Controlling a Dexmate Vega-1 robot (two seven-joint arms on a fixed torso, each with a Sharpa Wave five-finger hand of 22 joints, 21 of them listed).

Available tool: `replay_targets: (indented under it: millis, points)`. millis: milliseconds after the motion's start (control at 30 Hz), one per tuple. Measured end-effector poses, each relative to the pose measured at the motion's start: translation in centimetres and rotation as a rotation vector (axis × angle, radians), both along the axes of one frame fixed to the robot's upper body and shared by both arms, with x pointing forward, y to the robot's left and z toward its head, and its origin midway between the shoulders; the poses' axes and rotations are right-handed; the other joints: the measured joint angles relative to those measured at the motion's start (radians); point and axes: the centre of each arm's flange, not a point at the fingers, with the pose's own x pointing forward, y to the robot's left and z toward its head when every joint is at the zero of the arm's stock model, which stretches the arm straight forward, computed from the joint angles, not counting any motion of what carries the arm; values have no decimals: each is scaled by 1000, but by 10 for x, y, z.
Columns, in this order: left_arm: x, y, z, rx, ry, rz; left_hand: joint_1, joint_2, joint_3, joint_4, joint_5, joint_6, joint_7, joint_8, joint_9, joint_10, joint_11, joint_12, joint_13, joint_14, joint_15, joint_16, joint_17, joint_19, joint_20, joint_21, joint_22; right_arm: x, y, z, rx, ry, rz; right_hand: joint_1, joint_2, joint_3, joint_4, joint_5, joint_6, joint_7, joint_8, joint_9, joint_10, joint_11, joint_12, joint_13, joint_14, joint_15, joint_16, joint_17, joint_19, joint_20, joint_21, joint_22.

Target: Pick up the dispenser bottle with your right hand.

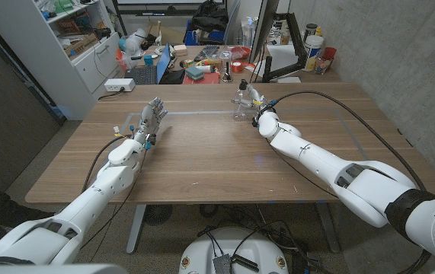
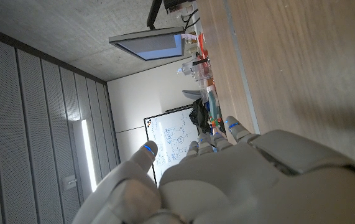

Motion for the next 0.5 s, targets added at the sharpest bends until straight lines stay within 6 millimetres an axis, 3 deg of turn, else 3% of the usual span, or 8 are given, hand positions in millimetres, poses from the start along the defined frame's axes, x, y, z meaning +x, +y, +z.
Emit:
replay_targets:
  millis: [133,267,333,500]
  points:
    - [0,0,0,0,-1,-1,0,0,0,0,0,0,0,0,0,0,0,0,0,0,0,0,0,0,0,0,0,0,1,0,-3,-6,-4,45,23,-4,2,-10,39,-11,0,-2,126,-33,43,5,177,-4,37,9,26,27,59,7]
    - [1,1,0,-1,0,-1,0,0,0,0,0,0,0,0,0,0,0,0,0,0,0,0,0,0,0,0,0,0,2,1,-1,-23,-14,58,9,-10,4,-24,113,-17,6,-2,290,-76,115,20,318,-10,52,23,30,30,114,31]
    - [1,1,0,-1,-1,-1,0,0,0,0,0,0,0,0,0,0,0,0,0,0,0,0,0,0,0,0,0,0,3,0,2,-28,-18,63,4,-10,5,-30,147,-22,8,-2,333,-74,144,26,351,-5,58,32,30,30,128,40]
    - [2,3,0,-2,1,-1,0,0,-4,4,0,0,0,0,0,0,0,0,0,0,0,0,0,0,0,0,0,0,3,-1,11,-48,-35,63,4,-17,12,-44,253,-47,16,-2,379,-34,219,45,401,34,82,61,35,24,164,41]
